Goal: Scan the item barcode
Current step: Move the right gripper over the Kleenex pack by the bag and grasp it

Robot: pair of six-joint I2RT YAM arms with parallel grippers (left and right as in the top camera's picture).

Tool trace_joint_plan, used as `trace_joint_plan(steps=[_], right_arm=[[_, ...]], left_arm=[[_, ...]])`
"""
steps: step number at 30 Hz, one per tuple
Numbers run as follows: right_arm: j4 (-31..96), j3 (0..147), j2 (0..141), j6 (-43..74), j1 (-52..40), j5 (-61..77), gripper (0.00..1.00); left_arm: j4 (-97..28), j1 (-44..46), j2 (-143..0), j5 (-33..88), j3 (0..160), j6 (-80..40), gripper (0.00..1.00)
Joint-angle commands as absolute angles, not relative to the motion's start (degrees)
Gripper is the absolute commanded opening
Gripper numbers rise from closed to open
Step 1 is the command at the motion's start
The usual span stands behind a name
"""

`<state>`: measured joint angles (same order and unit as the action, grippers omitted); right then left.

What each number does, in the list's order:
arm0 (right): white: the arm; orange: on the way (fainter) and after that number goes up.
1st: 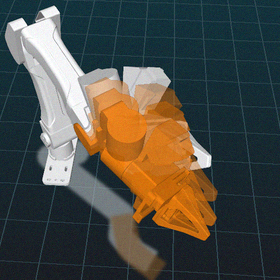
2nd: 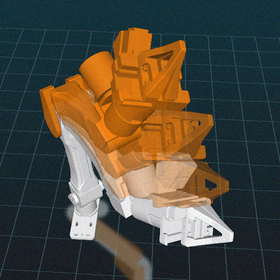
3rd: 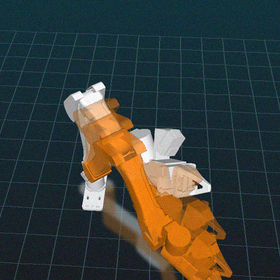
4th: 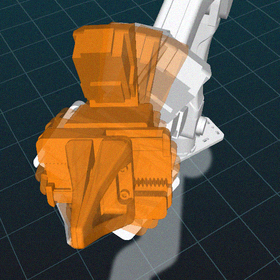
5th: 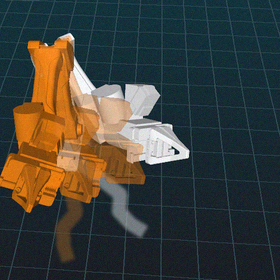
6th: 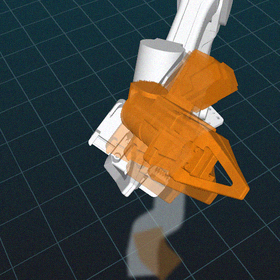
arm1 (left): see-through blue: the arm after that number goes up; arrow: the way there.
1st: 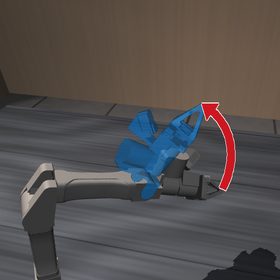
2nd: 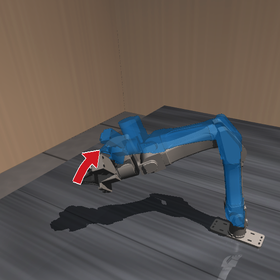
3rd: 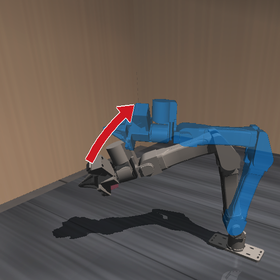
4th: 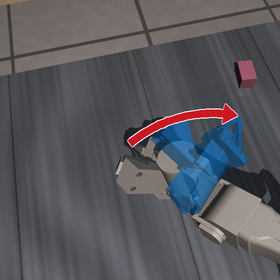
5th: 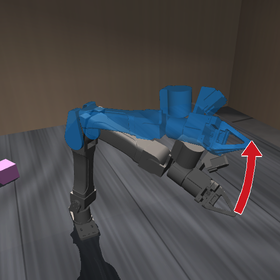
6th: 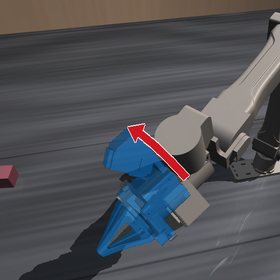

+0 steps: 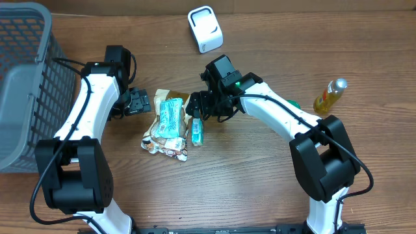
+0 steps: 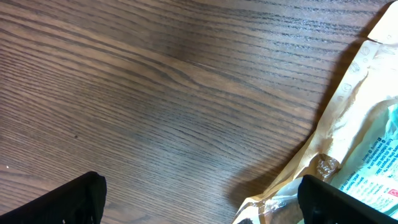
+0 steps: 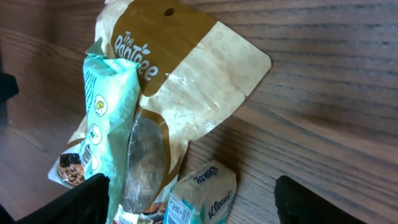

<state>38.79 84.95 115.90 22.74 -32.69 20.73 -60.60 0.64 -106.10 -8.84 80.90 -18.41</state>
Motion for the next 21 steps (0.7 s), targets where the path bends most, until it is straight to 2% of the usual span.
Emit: trace_joint_plan(steps=[1, 7, 12, 21], right_arm=[[38.9, 85.0, 115.1, 22.8, -33.7, 20.6, 0.82], [39.8, 85.0, 115.1, 22.9, -37.6, 14.3, 0.78], [43.5, 85.0, 115.1, 28.6, -40.6, 4.2, 0.78], [44.9, 84.4, 115.1, 32.0, -43.8, 2.3, 0.73]], left_arm=[[-60.6, 0.3, -105.6, -9.1, 81.7, -18.0, 1.0], [-60.6, 0.3, -105.6, -9.1, 81.7, -18.0, 1.0], [-60.6, 0.3, -105.6, -9.1, 81.7, -18.0, 1.0], [-60.6, 0.3, -105.6, -9.1, 81.7, -18.0, 1.0]])
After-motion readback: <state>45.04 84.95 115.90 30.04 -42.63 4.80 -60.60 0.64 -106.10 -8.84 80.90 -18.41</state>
